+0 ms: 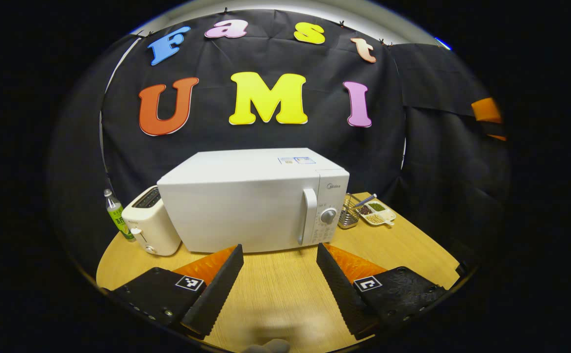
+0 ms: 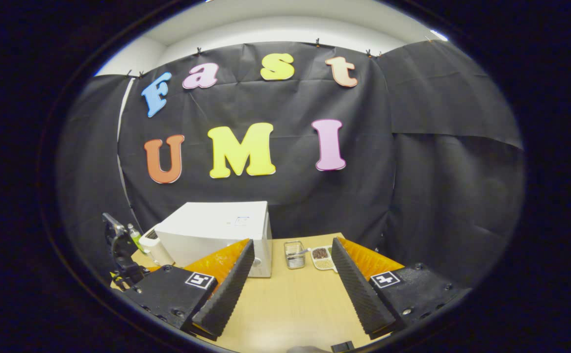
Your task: Open the microwave oven with the left hand, put the food in, and close the microwave oven.
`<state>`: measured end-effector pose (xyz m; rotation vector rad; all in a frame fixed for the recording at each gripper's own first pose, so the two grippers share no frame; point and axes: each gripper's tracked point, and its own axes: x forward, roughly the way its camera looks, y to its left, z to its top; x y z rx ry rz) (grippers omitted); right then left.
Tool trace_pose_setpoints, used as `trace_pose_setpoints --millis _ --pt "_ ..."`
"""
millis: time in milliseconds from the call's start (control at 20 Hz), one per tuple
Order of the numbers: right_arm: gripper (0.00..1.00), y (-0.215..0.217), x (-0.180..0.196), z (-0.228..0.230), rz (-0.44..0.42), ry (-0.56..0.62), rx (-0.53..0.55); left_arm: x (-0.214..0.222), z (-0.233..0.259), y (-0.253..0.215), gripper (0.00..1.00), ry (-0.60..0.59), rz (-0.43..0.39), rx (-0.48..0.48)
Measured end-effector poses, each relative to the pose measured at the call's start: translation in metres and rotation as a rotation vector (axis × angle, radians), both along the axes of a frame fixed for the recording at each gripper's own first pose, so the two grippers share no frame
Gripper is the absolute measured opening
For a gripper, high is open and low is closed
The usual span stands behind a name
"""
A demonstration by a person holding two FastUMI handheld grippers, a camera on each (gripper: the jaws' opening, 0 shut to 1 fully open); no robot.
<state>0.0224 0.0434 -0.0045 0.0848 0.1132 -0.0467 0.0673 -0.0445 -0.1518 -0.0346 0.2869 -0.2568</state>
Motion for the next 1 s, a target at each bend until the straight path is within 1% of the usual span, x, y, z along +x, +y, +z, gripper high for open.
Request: trace_pose_setpoints --millis 50,100,200,250,300,350,400,450,500,550,600,650,700,750,800,850,900,950,1000 --pt "0.91 0.007 0.001 0.004 0.011 -0.011 -0.002 -0.006 0.019 0.009 0.95 -0.022 0.009 -0.006" --pt "1.00 0.014 0.002 0.009 0.025 -0.023 -0.002 -0.011 0.036 0.015 0.95 -0.042 0.010 -0.011" --pt "1.00 0.029 0.001 0.023 0.050 -0.060 0.000 -0.029 0.077 0.029 0.95 -0.088 0.023 -0.036" --pt "0.91 0.035 -0.001 0.031 0.062 -0.076 0.002 -0.034 0.093 0.037 0.95 -0.104 0.033 -0.049" --pt "1.00 0.040 0.000 0.036 0.070 -0.087 0.007 -0.038 0.107 0.044 0.95 -0.122 0.042 -0.060" --pt "0.91 0.044 -0.003 0.043 0.079 -0.106 0.024 -0.043 0.121 0.051 0.94 -0.139 0.050 -0.072" --pt "0.92 0.048 -0.005 0.052 0.086 -0.122 0.040 -0.048 0.136 0.057 0.94 -0.161 0.056 -0.083" --pt "1.00 0.049 -0.007 0.057 0.086 -0.131 0.041 -0.053 0.150 0.062 0.93 -0.184 0.066 -0.094" --pt "0.91 0.047 -0.008 0.058 0.079 -0.132 0.035 -0.055 0.162 0.065 0.93 -0.207 0.073 -0.099" --pt "1.00 0.046 -0.009 0.063 0.077 -0.141 0.028 -0.059 0.173 0.067 0.93 -0.233 0.080 -0.101" --pt "1.00 0.046 -0.011 0.070 0.072 -0.155 0.023 -0.062 0.184 0.072 0.93 -0.258 0.089 -0.099" --pt "0.92 0.046 -0.013 0.077 0.068 -0.165 0.015 -0.063 0.194 0.077 0.93 -0.283 0.105 -0.096" --pt "1.00 0.045 -0.013 0.081 0.064 -0.178 0.007 -0.064 0.201 0.083 0.93 -0.294 0.124 -0.094" --pt "0.92 0.046 -0.014 0.085 0.064 -0.187 0.002 -0.066 0.205 0.085 0.93 -0.297 0.135 -0.100" --pt "1.00 0.047 -0.015 0.088 0.065 -0.195 0.001 -0.067 0.209 0.088 0.93 -0.299 0.146 -0.103" --pt "1.00 0.048 -0.017 0.090 0.067 -0.200 0.007 -0.067 0.211 0.092 0.93 -0.300 0.158 -0.103" --pt "0.91 0.051 -0.018 0.090 0.073 -0.201 0.015 -0.069 0.213 0.096 0.93 -0.306 0.170 -0.098" --pt "1.00 0.053 -0.018 0.089 0.077 -0.197 0.021 -0.070 0.216 0.099 0.93 -0.315 0.181 -0.092" --pt "1.00 0.053 -0.020 0.087 0.079 -0.192 0.021 -0.070 0.218 0.101 0.93 -0.318 0.190 -0.090"
